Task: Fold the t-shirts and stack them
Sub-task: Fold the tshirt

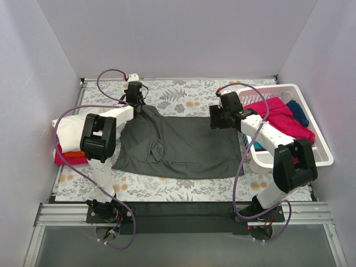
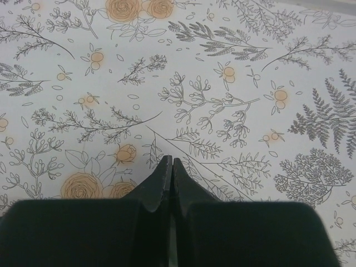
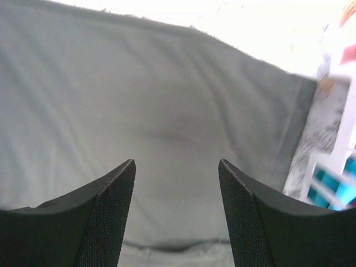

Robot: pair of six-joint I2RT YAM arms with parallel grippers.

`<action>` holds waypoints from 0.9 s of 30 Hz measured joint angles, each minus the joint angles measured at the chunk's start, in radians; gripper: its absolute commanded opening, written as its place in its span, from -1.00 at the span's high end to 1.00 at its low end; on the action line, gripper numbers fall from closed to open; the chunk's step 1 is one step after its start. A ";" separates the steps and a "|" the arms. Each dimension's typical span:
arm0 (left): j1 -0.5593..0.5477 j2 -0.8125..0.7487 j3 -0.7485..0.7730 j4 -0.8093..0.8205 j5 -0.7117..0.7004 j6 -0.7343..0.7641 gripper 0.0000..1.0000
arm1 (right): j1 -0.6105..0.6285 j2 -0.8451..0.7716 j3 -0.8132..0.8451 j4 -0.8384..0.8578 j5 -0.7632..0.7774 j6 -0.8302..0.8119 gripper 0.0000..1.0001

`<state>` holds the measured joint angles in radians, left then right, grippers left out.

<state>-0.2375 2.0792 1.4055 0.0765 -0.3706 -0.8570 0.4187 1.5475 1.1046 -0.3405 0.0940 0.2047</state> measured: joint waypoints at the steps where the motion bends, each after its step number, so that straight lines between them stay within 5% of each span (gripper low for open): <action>1: 0.001 -0.009 -0.007 0.008 0.001 0.000 1.00 | -0.001 0.024 0.022 -0.002 0.013 -0.001 -0.11; 27: 0.008 -0.273 -0.272 0.090 0.022 -0.011 1.00 | -0.075 0.448 0.387 -0.079 0.262 -0.032 -0.04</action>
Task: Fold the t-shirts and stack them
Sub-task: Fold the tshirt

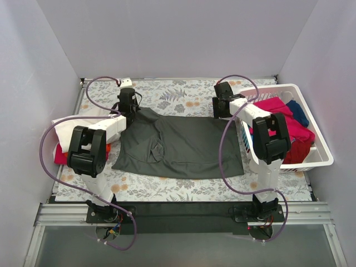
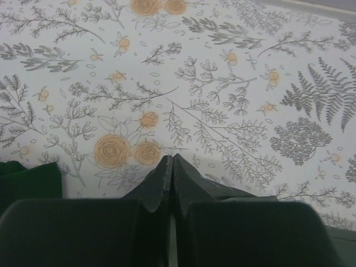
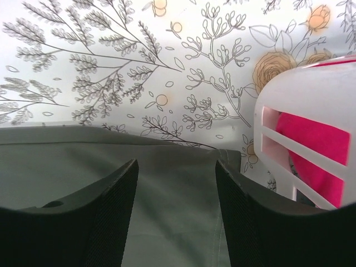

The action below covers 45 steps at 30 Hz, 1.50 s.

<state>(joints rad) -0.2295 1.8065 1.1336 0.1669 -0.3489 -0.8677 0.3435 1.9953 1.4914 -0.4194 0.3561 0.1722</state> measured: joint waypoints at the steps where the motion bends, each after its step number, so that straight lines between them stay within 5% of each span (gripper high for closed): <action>1: 0.006 -0.002 -0.008 0.000 -0.002 0.000 1.00 | 0.000 0.008 0.000 -0.001 0.004 0.000 -0.03; 21: 0.093 -0.023 -0.061 0.030 0.054 -0.012 1.00 | 0.017 0.135 0.093 -0.024 0.038 0.004 -0.02; 29: 0.093 -0.023 -0.063 0.035 0.063 -0.012 1.00 | 0.018 0.150 0.109 -0.020 0.033 0.017 0.18; 39: 0.093 -0.023 -0.071 0.045 0.073 -0.012 1.00 | -0.003 0.141 0.080 0.015 -0.026 0.047 0.21; 43: 0.093 -0.027 -0.077 0.045 0.076 -0.012 1.00 | -0.024 0.131 0.056 0.043 -0.081 0.067 0.55; 45: 0.093 -0.033 -0.080 0.044 0.077 -0.013 1.00 | -0.032 0.128 0.048 0.058 -0.111 0.072 0.88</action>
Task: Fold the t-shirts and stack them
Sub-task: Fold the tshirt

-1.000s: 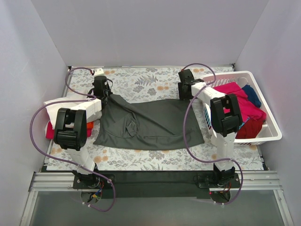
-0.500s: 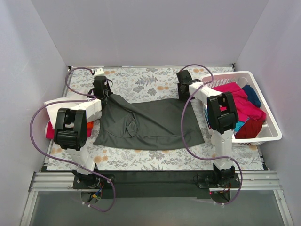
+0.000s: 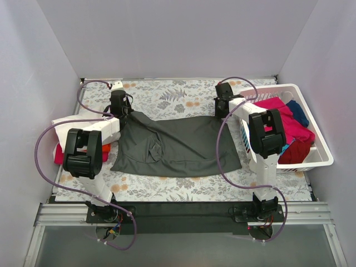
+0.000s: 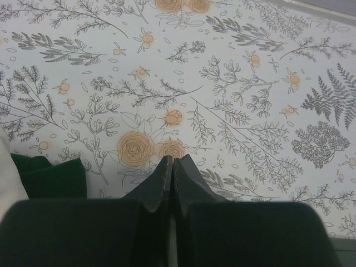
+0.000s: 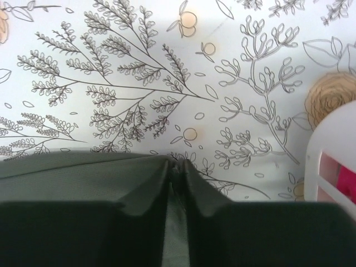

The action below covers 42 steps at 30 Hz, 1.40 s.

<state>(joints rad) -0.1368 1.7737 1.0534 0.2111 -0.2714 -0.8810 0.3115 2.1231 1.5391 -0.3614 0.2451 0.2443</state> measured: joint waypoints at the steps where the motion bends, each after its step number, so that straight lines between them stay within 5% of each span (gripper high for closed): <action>1: 0.000 -0.003 0.000 0.000 0.003 -0.002 1.00 | -0.003 0.000 -0.003 0.007 -0.011 0.006 0.95; 22: -0.001 -0.123 -0.064 0.050 0.137 -0.070 1.00 | -0.029 -0.236 -0.240 0.014 -0.064 -0.047 0.97; 42: -0.003 -0.515 -0.438 0.017 0.126 -0.176 1.00 | 0.013 -0.651 -0.604 0.021 -0.104 -0.066 0.97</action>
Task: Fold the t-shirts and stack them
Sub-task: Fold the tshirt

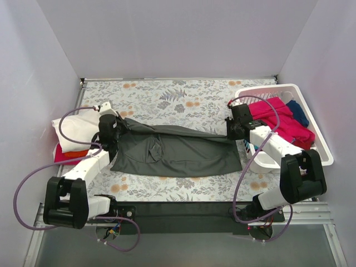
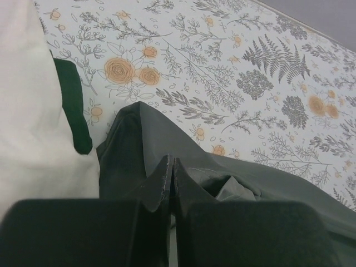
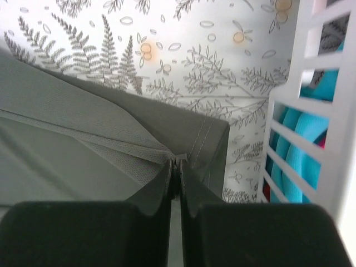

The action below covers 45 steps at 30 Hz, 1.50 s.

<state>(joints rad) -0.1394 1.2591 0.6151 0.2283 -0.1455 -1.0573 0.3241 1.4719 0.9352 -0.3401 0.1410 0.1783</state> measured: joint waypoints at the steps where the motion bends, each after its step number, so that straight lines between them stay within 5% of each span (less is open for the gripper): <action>1: 0.000 -0.027 -0.018 -0.007 0.000 -0.007 1.00 | 0.003 -0.016 -0.015 0.000 -0.002 0.000 0.97; 21: 0.000 -0.416 -0.259 -0.200 -0.036 -0.143 1.00 | 0.030 -0.212 -0.135 -0.030 0.003 0.002 0.97; 22: 0.000 -0.435 -0.266 -0.212 -0.039 -0.150 0.94 | 0.032 -0.213 -0.137 -0.033 0.007 0.003 0.97; 26: 0.000 -0.537 -0.288 -0.274 -0.058 -0.181 0.20 | 0.043 -0.233 -0.148 -0.062 0.020 0.015 0.41; 34: -0.001 -0.836 -0.300 -0.327 -0.110 -0.238 0.06 | 0.066 -0.370 -0.158 -0.118 0.047 0.026 0.13; 38: -0.001 -0.738 -0.282 -0.275 -0.092 -0.249 0.06 | 0.069 -0.343 -0.138 -0.117 0.055 0.025 0.12; 45: -0.059 -0.330 -0.188 -0.156 -0.023 -0.240 0.04 | 0.069 -0.138 -0.059 -0.090 0.094 0.023 0.12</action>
<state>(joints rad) -0.1986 0.9287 0.4267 0.0727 -0.1688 -1.2972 0.3927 1.3334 0.8761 -0.4305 0.2352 0.2008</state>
